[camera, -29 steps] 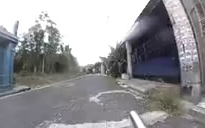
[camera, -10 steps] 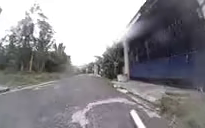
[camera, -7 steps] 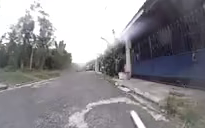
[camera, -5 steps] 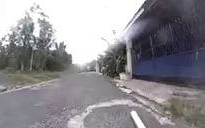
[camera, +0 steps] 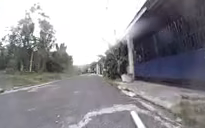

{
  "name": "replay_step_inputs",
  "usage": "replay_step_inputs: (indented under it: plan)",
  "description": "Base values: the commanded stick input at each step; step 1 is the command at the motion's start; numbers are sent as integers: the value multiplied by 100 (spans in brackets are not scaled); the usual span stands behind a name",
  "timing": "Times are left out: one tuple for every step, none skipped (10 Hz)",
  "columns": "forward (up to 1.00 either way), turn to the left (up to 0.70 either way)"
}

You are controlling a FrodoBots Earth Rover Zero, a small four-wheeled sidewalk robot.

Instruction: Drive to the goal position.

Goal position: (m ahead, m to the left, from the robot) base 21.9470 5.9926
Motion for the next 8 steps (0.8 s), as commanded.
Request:
replay_step_inputs:
  plan:
    - [50,0]
    - [50,0]
    - [50,0]
    - [50,0]
    - [50,0]
    - [50,0]
    - [50,0]
    - [50,0]
